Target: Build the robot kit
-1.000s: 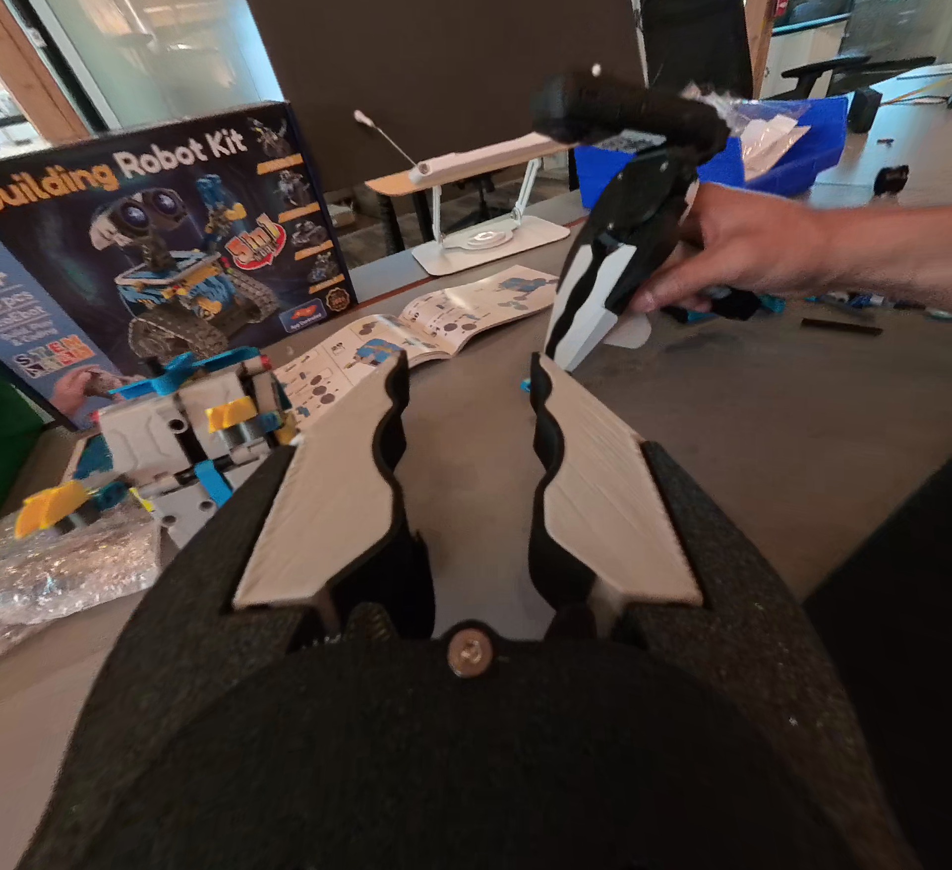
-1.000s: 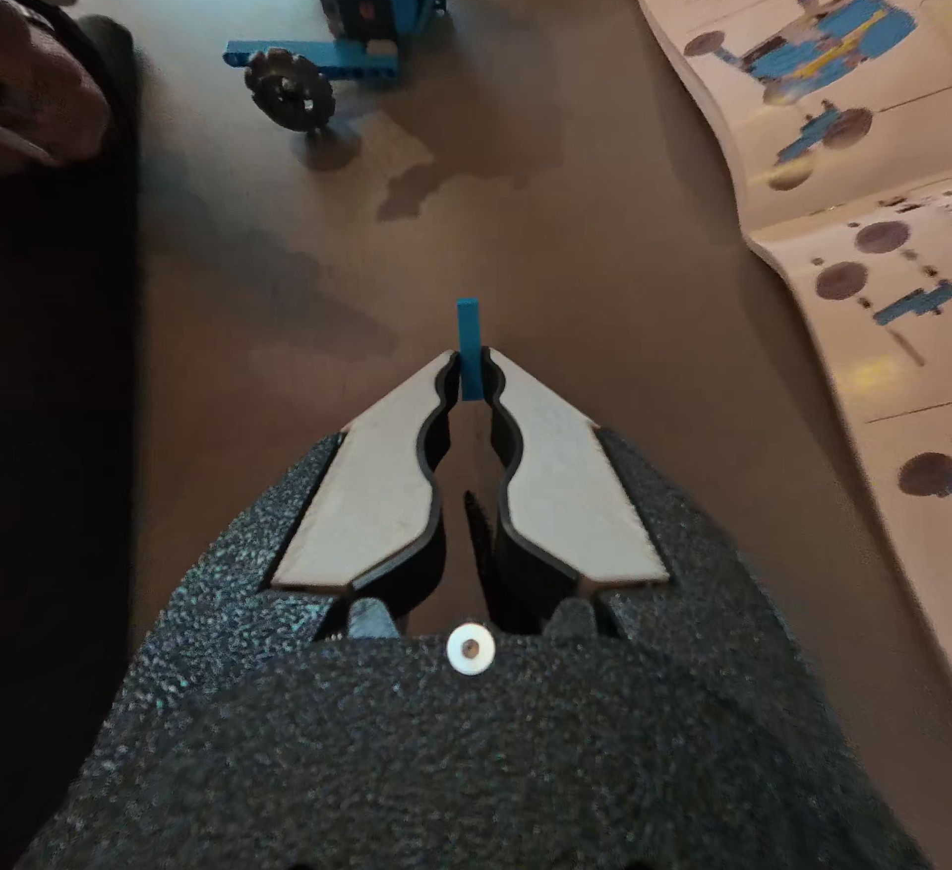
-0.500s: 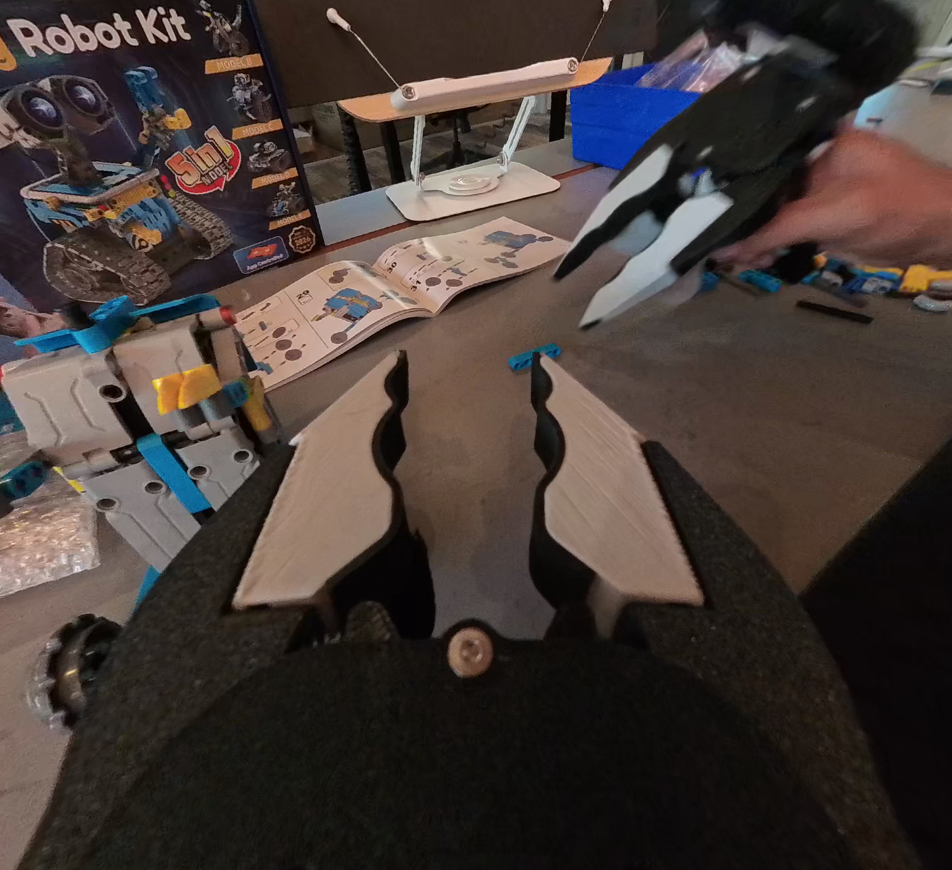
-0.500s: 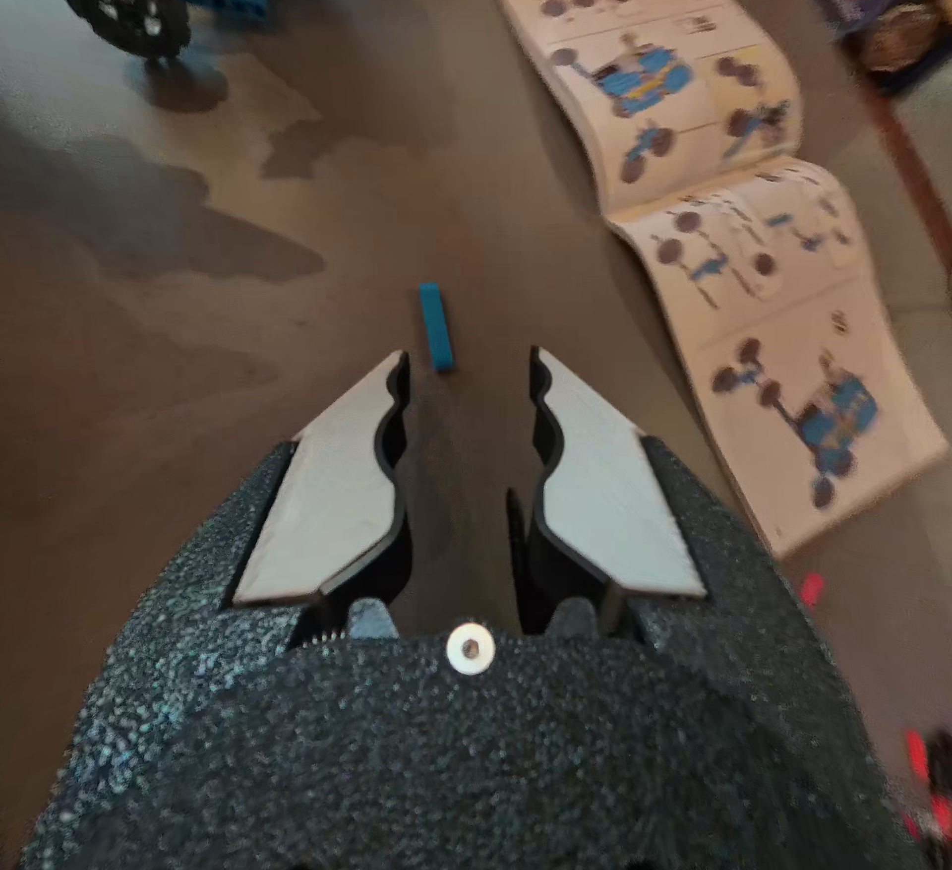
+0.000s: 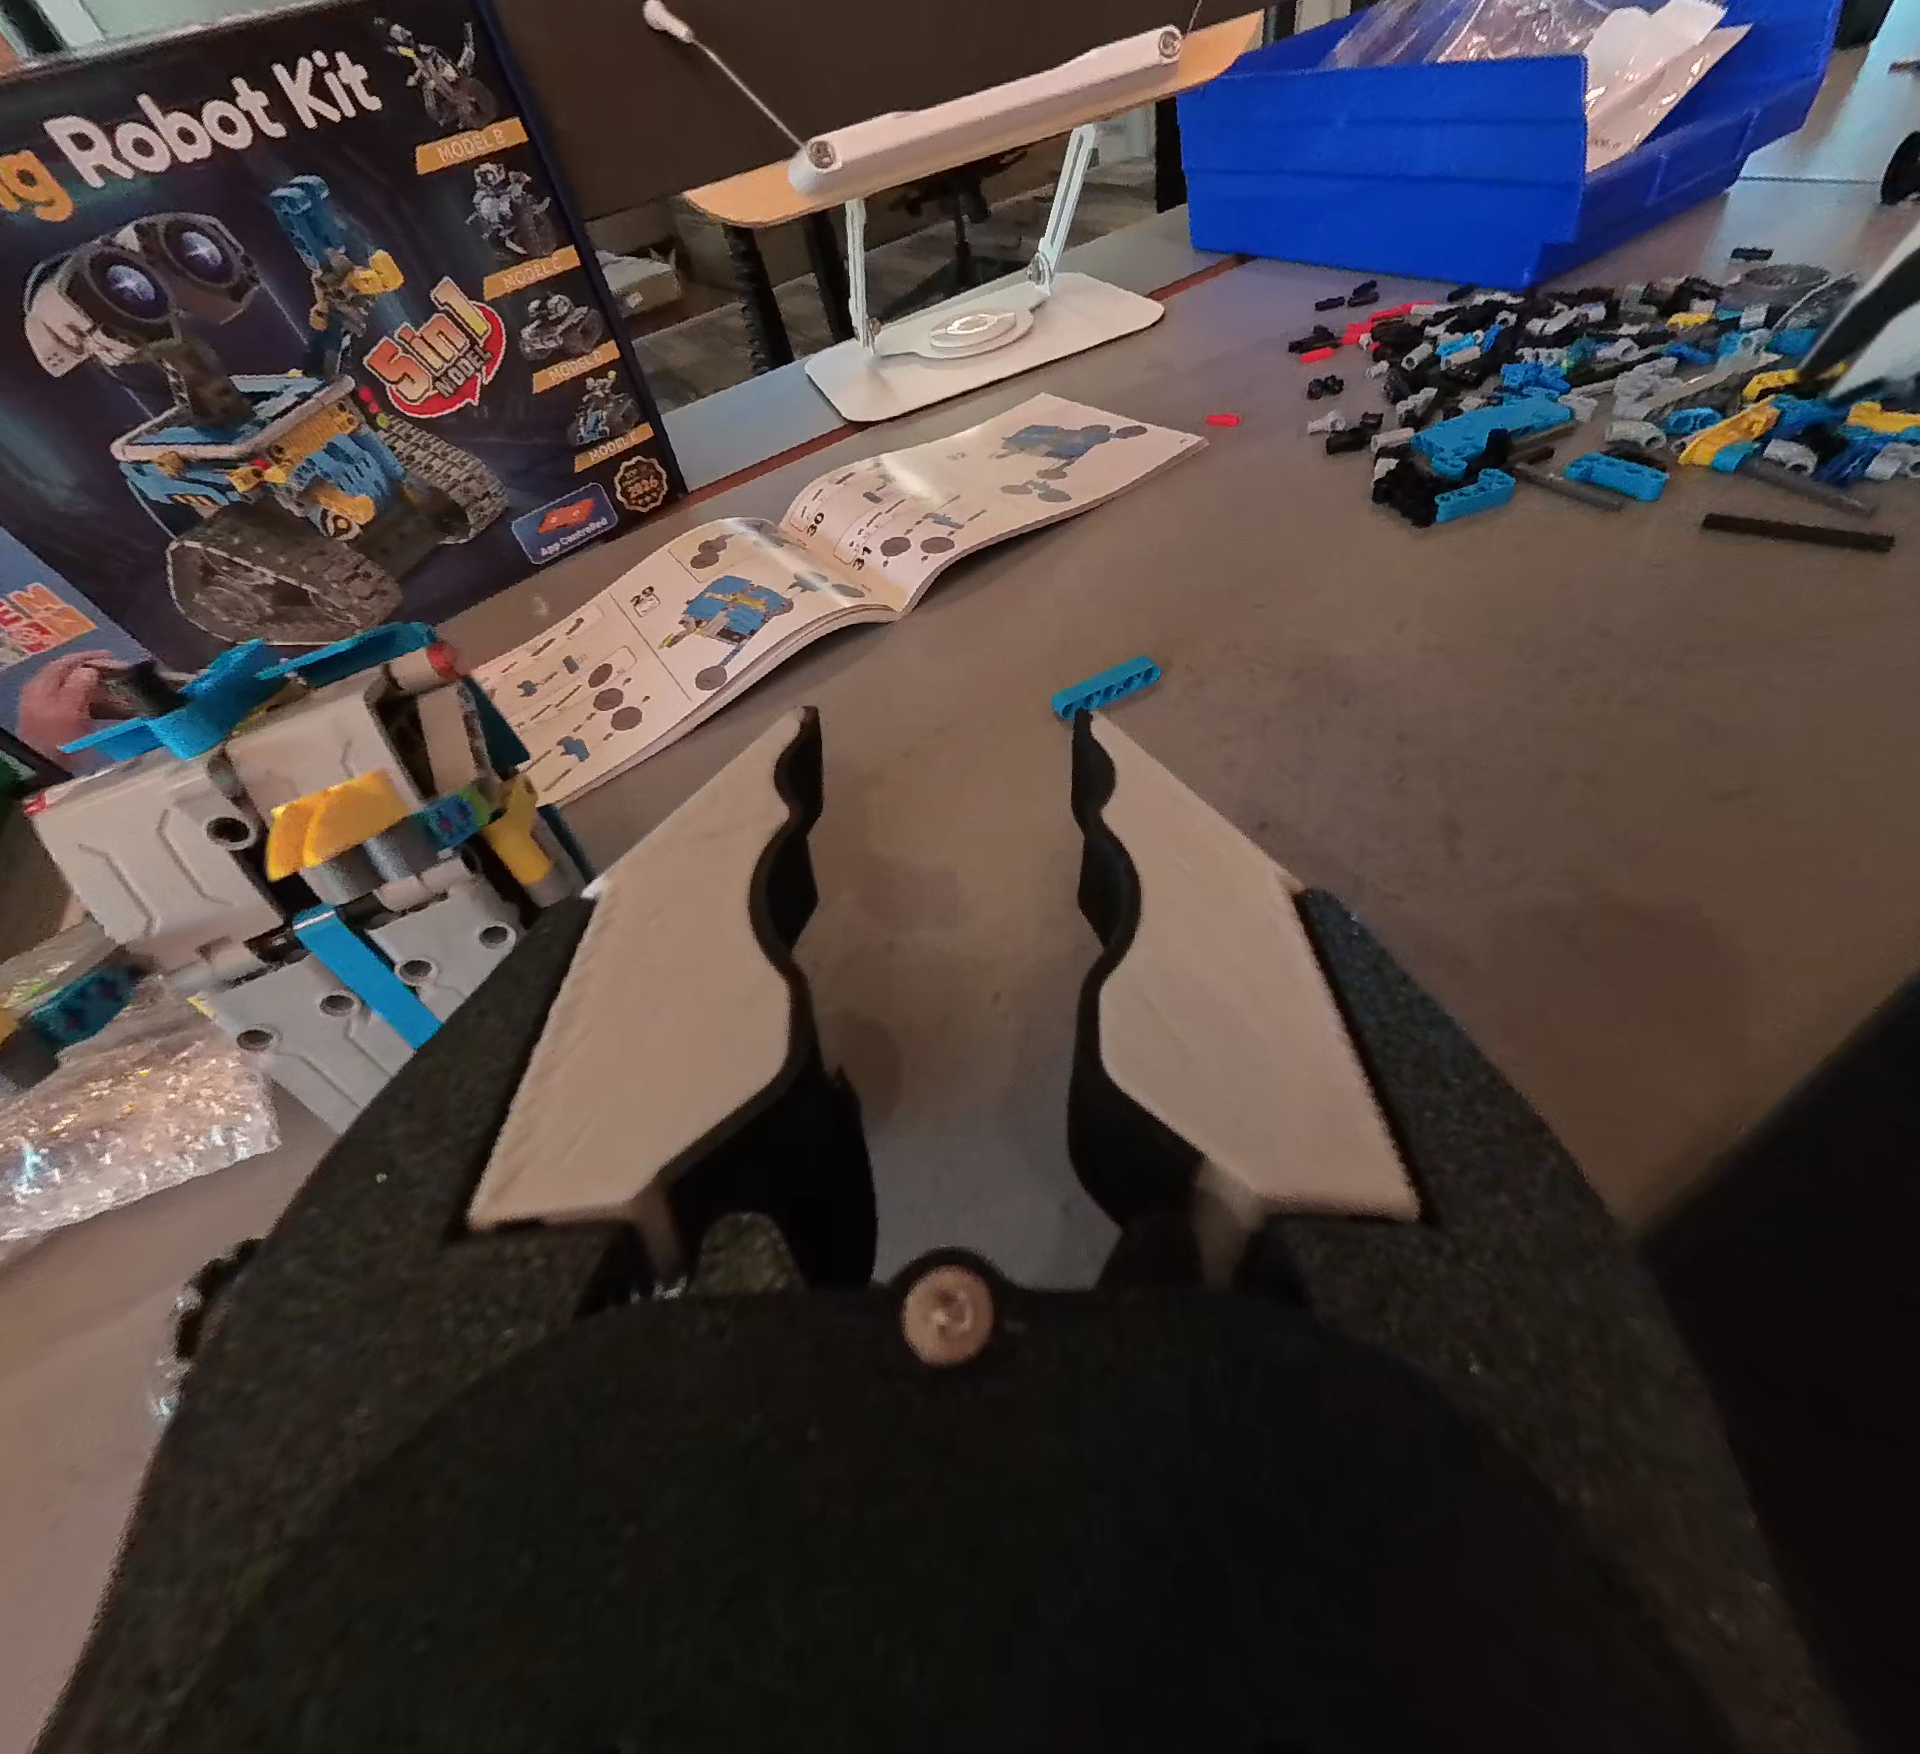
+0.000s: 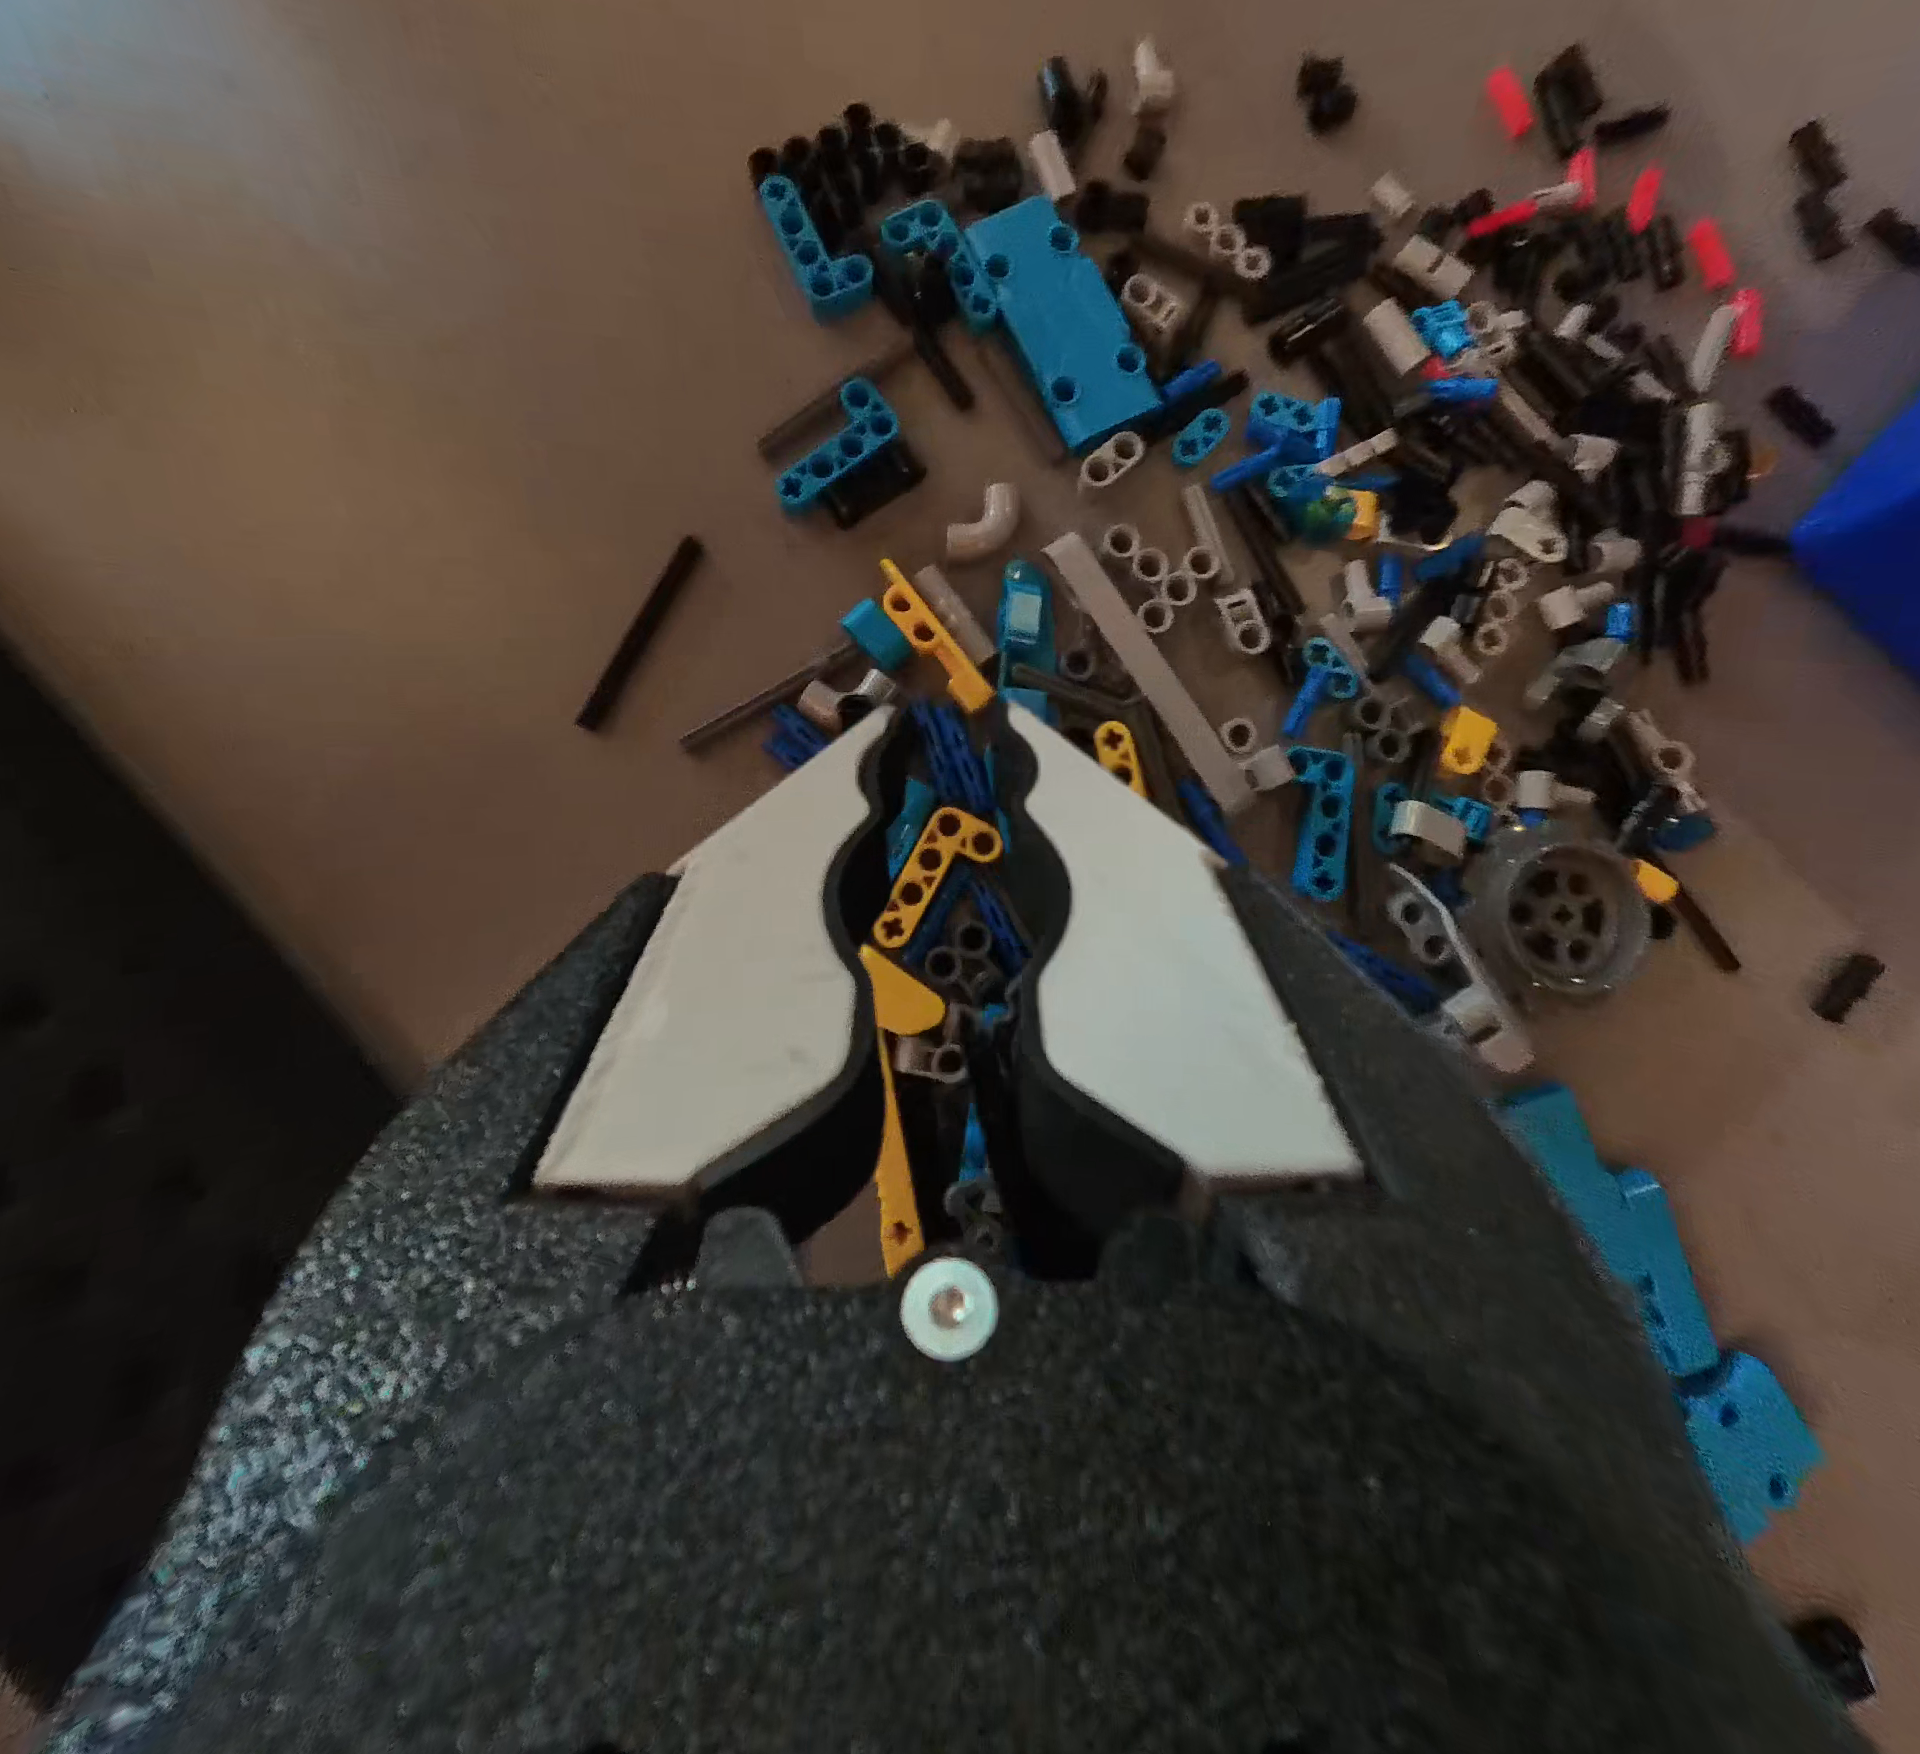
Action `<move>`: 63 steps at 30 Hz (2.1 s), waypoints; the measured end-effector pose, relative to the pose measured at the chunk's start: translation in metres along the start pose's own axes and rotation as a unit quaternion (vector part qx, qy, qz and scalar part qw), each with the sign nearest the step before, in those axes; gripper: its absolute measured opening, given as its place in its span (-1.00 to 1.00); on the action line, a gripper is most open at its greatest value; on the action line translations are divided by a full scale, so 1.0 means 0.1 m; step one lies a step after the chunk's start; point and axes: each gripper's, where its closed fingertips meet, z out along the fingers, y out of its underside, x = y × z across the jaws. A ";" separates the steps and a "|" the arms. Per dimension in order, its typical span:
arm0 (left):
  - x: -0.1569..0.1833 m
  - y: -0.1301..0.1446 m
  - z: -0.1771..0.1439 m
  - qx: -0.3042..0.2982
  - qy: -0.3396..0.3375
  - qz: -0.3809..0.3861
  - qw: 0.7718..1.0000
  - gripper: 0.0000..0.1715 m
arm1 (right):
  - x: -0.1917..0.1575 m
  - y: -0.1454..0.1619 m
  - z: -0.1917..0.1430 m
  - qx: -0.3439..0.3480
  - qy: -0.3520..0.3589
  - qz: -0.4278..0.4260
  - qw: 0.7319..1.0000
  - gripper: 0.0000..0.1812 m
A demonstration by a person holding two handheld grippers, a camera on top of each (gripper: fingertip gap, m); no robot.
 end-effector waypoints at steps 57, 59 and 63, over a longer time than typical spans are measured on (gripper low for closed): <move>-0.04 -0.03 -0.04 0.020 0.049 -0.083 0.995 -0.44 | -1.95 -1.60 1.32 0.040 -0.191 -0.202 0.960 -0.68; -0.04 -0.02 -0.02 0.015 0.047 -0.083 0.995 -0.44 | -1.75 -1.66 1.21 0.060 -0.169 -0.183 0.967 -0.58; -0.06 -0.01 -0.02 0.014 0.043 -0.087 0.995 -0.44 | -0.75 -1.56 0.90 0.074 -0.047 -0.121 0.989 -0.63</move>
